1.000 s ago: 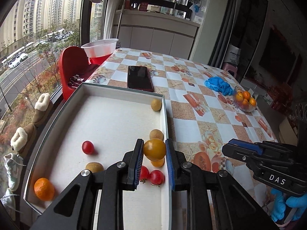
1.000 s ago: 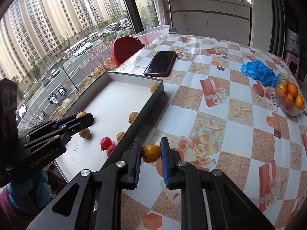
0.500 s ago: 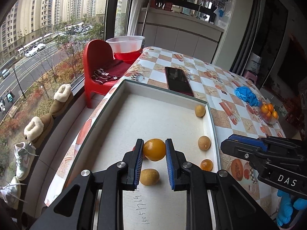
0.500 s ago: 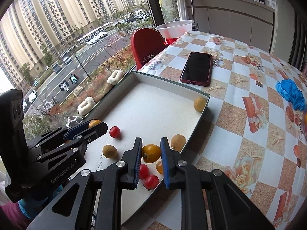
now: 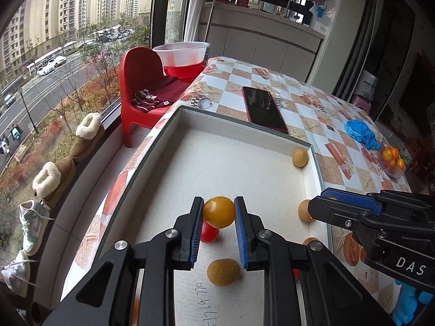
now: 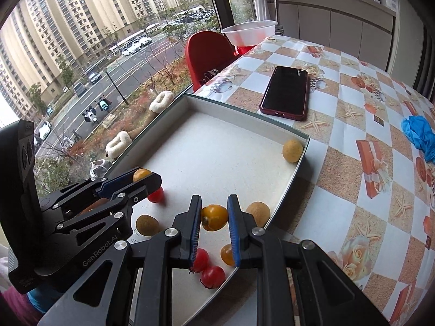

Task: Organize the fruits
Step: 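Carry both yellow tomatoes over the white tray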

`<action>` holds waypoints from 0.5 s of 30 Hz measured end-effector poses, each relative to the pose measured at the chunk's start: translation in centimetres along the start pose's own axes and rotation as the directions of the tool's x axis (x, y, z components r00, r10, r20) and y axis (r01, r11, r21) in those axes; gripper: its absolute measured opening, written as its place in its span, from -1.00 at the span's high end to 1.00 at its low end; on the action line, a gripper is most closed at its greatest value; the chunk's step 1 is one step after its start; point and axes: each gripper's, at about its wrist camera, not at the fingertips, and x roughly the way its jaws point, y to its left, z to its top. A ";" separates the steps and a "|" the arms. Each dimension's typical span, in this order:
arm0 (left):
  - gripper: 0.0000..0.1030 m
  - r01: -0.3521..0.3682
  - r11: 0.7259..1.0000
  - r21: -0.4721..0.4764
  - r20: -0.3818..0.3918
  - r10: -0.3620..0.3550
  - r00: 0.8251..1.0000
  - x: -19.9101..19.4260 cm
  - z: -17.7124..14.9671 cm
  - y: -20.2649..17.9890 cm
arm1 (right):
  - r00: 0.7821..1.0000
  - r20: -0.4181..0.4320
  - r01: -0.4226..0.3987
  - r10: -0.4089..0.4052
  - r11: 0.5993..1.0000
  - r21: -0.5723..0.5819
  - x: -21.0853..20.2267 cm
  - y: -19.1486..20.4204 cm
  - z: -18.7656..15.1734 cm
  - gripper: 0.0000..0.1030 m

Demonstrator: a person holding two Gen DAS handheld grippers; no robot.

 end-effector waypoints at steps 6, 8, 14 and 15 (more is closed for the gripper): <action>0.54 -0.011 1.000 0.017 -0.017 0.012 1.000 0.8 -0.1 -0.2 | 1.000 -0.006 0.002 -0.002 1.000 0.001 0.3 -0.2 0.4 0.59; 0.54 -0.013 1.000 0.017 -0.022 0.013 1.000 0.9 -0.1 -0.3 | 1.000 -0.009 -0.001 0.001 1.000 -0.001 0.4 -0.1 0.4 0.59; 0.54 -0.014 1.000 0.020 -0.028 0.015 0.999 1.2 -0.1 -0.5 | 1.000 -0.012 0.001 -0.001 1.000 -0.016 0.7 0.1 0.5 0.59; 0.54 -0.014 1.000 0.021 -0.029 0.015 0.999 1.3 -0.1 -0.5 | 1.000 -0.013 0.001 -0.002 1.000 -0.016 0.7 0.2 0.5 0.59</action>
